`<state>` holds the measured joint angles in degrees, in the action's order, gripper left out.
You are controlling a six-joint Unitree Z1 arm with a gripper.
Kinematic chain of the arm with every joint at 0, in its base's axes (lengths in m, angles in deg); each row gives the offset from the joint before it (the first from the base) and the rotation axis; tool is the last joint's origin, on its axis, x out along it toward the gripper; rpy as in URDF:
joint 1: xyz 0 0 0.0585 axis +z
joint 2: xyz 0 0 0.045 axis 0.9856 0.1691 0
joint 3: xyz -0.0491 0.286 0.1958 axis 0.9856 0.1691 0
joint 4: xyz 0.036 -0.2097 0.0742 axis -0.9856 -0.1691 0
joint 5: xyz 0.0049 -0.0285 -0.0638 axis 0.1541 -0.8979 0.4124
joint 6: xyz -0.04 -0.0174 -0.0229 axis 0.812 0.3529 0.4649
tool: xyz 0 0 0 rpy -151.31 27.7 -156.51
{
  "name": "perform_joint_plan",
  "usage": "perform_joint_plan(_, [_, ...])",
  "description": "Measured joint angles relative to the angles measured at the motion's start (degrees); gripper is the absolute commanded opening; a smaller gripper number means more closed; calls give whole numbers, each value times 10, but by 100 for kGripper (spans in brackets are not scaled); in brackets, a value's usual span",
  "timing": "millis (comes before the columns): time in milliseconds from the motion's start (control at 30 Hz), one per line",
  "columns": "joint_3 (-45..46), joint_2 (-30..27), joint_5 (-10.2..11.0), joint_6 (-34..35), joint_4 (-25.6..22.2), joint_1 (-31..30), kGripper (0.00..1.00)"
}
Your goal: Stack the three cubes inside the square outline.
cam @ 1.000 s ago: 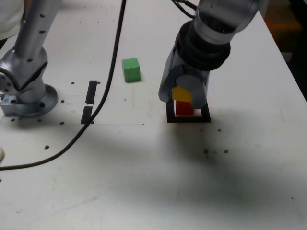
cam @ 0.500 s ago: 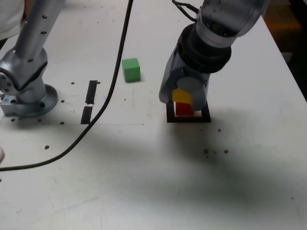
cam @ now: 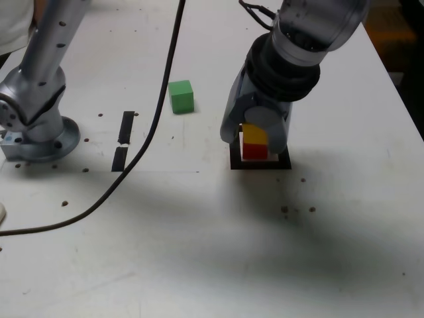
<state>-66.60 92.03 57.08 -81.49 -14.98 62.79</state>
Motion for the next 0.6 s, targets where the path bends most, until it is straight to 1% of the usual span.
perform_joint_plan(100, [0, 1, -1, -1, 0, 1, 65])
perform_joint_plan(133, [0, 1, -1, -1, 0, 1, 67])
perform_joint_plan(200, [0, 1, -1, -1, 0, 1, 74])
perform_joint_plan(333, [0, 1, -1, -1, 0, 1, 92])
perform_joint_plan(400, [0, 1, 2, 0, 0, 1, 97])
perform_joint_plan(500, [2, -2, 6, 3, 3, 1, 100])
perform_joint_plan(600, [28, -32, 18, 8, 26, 2, 100])
